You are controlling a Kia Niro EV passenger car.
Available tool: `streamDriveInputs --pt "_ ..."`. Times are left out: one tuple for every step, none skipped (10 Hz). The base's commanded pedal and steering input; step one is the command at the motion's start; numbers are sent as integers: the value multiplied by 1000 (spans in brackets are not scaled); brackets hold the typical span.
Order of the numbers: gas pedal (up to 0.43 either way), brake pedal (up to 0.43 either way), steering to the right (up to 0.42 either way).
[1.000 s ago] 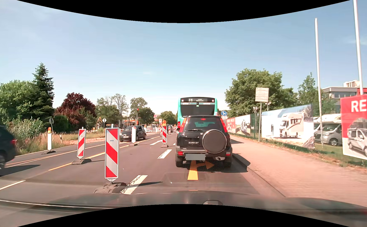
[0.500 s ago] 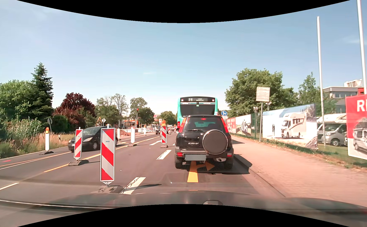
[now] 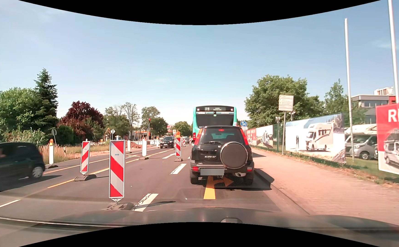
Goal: Follow the waypoints while adhering to traffic rules and regulations
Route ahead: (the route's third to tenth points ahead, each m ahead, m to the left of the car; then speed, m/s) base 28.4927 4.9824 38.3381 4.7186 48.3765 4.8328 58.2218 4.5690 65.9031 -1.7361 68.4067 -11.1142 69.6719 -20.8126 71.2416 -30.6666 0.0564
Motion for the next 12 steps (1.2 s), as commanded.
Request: streamDriveInputs --pt "0 207 -6" --pt "0 207 -6" --pt "0 207 -6" --pt "0 207 -6" --pt "0 207 -6" --pt "0 207 -6" --pt "0 201 -6" --pt "0 207 -6" --pt "0 207 -6" --pt "0 207 -6" --pt "0 207 -6" --pt "0 207 -6"
